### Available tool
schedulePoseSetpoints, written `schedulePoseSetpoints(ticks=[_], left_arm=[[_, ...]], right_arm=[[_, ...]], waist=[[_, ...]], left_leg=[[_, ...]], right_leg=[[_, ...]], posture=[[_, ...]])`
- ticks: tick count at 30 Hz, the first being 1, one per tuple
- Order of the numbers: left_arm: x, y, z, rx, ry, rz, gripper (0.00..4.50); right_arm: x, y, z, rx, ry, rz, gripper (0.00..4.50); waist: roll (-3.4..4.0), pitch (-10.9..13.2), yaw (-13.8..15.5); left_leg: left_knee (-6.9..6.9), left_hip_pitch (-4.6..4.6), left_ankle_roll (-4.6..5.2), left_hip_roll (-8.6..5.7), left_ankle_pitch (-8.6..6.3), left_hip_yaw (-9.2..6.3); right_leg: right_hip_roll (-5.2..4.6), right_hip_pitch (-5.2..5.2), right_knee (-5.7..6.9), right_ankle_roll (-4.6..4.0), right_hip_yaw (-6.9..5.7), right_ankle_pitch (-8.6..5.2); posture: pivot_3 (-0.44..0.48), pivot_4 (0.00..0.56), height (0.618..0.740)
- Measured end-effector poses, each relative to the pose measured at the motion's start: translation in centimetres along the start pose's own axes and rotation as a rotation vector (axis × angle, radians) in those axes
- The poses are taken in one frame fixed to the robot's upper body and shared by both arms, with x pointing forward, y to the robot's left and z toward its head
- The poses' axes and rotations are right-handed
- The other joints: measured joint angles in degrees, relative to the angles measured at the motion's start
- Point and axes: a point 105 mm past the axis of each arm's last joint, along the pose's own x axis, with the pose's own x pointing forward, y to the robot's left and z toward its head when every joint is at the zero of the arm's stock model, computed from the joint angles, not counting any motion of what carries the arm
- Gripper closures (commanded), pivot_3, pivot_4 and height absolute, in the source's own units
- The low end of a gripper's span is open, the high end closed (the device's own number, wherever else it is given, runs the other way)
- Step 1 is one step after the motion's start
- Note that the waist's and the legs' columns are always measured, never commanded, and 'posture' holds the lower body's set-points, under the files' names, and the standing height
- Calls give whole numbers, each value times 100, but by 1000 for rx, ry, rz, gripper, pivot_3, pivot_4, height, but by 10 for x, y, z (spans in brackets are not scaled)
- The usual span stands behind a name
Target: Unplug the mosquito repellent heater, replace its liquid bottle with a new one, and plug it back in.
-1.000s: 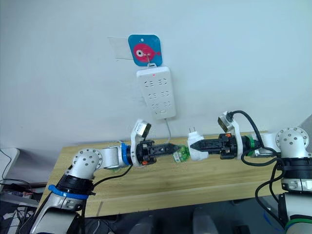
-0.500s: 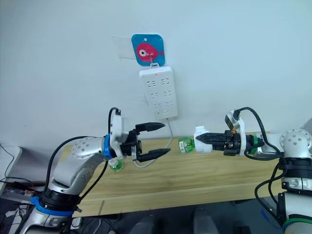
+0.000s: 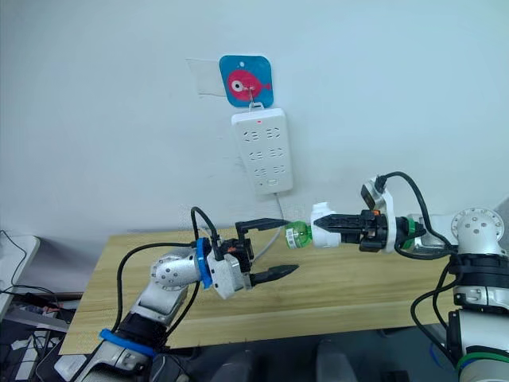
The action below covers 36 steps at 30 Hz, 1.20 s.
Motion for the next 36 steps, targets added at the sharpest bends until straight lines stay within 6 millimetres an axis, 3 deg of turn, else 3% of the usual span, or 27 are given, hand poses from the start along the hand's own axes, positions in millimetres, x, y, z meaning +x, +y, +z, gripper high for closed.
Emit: schedulePoseSetpoints(ticks=[6,9,15,20,23,28,31,36], left_arm=[[2,3,-4,45,-1,21,45],[3,0,-3,47,-13,13,585],[1,-1,-3,40,-14,-1,2228],[1,1,-2,-53,-23,3,2227],[3,1,0,-302,-11,-12,2227],[2,7,7,-1082,-7,-36,2227],[-3,8,13,-1457,0,-95,2227],[-32,12,7,-1811,15,-90,2227]], right_arm=[[1,2,-1,-3,7,7,1526],[2,2,-2,-4,8,1,1526],[1,-1,-4,3,8,-17,1526],[1,0,-4,0,9,-9,1526],[-1,3,-6,-20,19,-19,1526],[-2,10,-6,-73,37,-19,1526],[0,14,-11,-102,78,-13,1526],[-8,9,-11,-115,91,-76,1526]], waist=[[0,0,-4],[0,0,-4],[0,0,-8],[0,0,-12],[1,1,-48],[0,10,-130],[-1,12,-174],[1,16,-209]], left_leg=[[0,0,0,0,0,-3],[0,0,0,0,0,-4],[0,0,0,1,0,-6],[0,-1,0,1,0,-8],[0,-4,1,0,0,-13],[2,-4,1,5,0,-31],[3,-1,1,13,0,-33],[1,0,0,15,0,-33]], right_leg=[[1,0,1,1,-2,0],[1,0,1,1,-2,1],[3,0,2,1,-4,1],[3,0,2,1,-4,0],[3,0,3,2,-7,0],[40,3,6,9,-15,-5],[63,4,7,21,-9,-13],[67,0,10,16,-6,-12]], posture=[[-94,167,740],[-94,167,740],[-94,166,740],[-92,169,740],[-92,169,740],[-88,167,740],[-86,163,740],[-89,166,740]])
